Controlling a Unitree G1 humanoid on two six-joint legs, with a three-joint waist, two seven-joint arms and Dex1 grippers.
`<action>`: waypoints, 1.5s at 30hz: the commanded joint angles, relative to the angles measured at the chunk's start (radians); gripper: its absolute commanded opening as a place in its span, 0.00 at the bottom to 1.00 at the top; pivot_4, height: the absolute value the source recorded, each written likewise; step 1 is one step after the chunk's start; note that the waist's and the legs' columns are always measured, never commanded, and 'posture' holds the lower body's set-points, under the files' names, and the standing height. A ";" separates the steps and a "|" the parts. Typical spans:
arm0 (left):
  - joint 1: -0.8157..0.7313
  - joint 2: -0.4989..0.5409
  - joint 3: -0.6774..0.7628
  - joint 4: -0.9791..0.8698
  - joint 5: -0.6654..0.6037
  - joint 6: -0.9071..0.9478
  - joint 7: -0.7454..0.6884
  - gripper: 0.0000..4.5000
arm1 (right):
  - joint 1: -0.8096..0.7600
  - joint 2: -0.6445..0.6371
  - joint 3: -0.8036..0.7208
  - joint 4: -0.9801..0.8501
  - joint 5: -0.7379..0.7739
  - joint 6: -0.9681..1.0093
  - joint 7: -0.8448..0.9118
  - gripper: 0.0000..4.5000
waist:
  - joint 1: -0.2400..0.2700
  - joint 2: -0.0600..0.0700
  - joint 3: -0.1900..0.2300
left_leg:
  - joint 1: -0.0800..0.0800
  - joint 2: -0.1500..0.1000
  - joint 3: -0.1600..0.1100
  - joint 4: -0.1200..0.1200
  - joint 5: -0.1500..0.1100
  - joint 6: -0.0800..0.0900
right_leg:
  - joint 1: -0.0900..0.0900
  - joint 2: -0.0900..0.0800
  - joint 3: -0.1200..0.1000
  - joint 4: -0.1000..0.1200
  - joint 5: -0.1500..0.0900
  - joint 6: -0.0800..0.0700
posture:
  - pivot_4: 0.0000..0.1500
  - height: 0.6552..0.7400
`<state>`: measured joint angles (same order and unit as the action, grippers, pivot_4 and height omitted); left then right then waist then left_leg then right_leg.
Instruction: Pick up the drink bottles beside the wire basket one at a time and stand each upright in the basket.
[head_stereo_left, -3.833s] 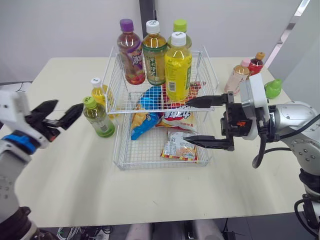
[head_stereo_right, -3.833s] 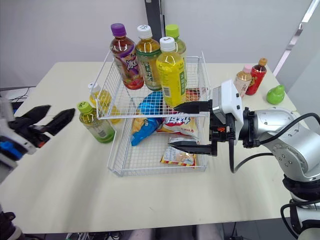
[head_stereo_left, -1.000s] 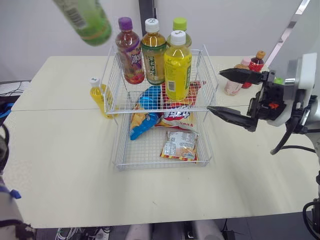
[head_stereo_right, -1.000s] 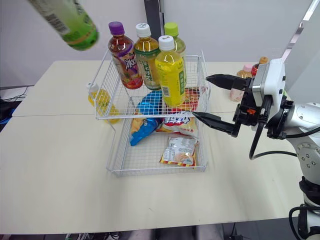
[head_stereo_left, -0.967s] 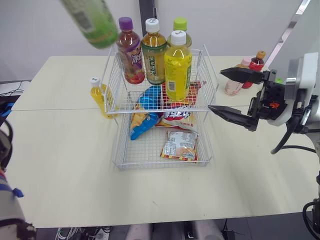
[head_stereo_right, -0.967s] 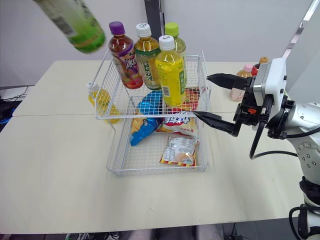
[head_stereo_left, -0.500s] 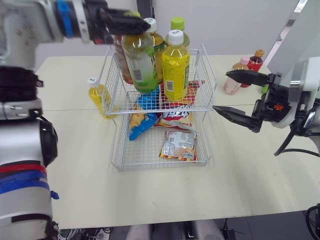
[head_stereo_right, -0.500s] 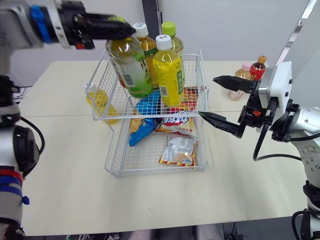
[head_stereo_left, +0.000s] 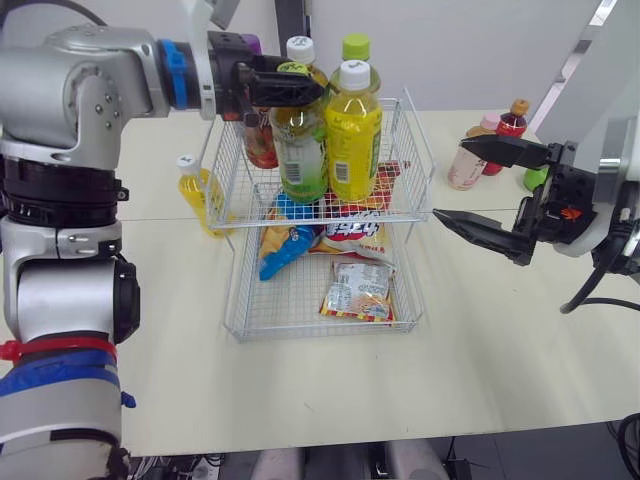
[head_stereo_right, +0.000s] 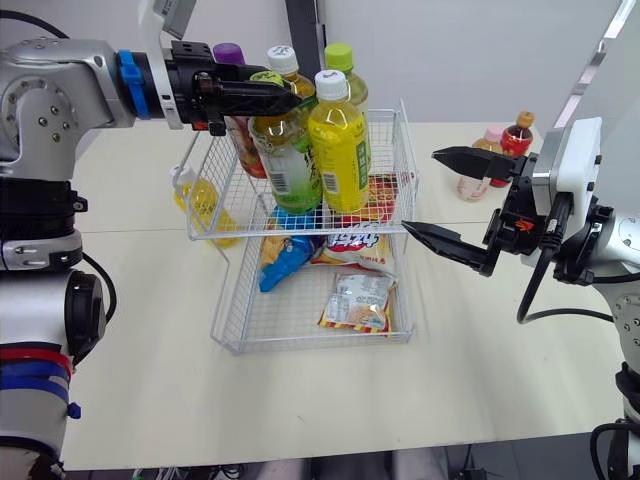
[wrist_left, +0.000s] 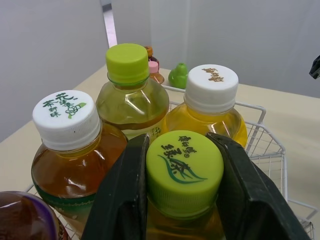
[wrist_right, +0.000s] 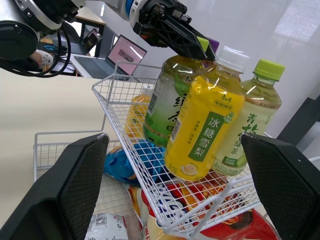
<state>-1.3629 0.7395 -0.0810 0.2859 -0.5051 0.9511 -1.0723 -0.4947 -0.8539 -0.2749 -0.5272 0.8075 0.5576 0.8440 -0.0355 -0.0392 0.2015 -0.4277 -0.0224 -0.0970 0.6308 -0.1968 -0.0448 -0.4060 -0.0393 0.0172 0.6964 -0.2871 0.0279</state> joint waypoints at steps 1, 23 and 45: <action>-0.031 0.014 0.028 -0.003 0.007 -0.035 -0.031 0.50 | -0.008 -0.009 -0.017 -0.021 0.002 -0.010 -0.011 1.00 | 0.000 0.000 0.000 | 0.000 0.000 0.000 0.000 0.000 0.000 | 0.000 0.000 0.000 0.000 0.000 0.000 | 1.00 1.00; 0.036 0.311 0.302 -0.035 -0.027 -0.018 -0.027 0.99 | -0.064 0.009 0.050 -0.021 0.012 -0.001 0.003 1.00 | -0.010 0.000 0.000 | 0.001 0.000 0.000 0.000 0.000 0.000 | 0.000 0.000 0.000 0.000 0.000 0.000 | 1.00 1.00; 0.997 0.282 0.839 -0.279 0.008 -0.265 0.155 0.99 | -0.093 0.053 0.166 0.008 -0.066 -0.034 0.070 1.00 | 0.003 0.001 -0.001 | 0.002 0.001 0.000 -0.001 0.000 0.000 | 0.001 -0.002 0.000 0.000 0.000 -0.001 | 1.00 1.00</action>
<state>-0.3734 1.0215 0.7158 0.0431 -0.4874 0.7167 -0.9296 -0.5918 -0.7938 -0.0932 -0.5014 0.7505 0.5489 0.9084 -0.0324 -0.0385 0.2002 -0.4252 -0.0211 -0.0972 0.6302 -0.1969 -0.0448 -0.4049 -0.0413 0.0173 0.6968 -0.2870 0.0270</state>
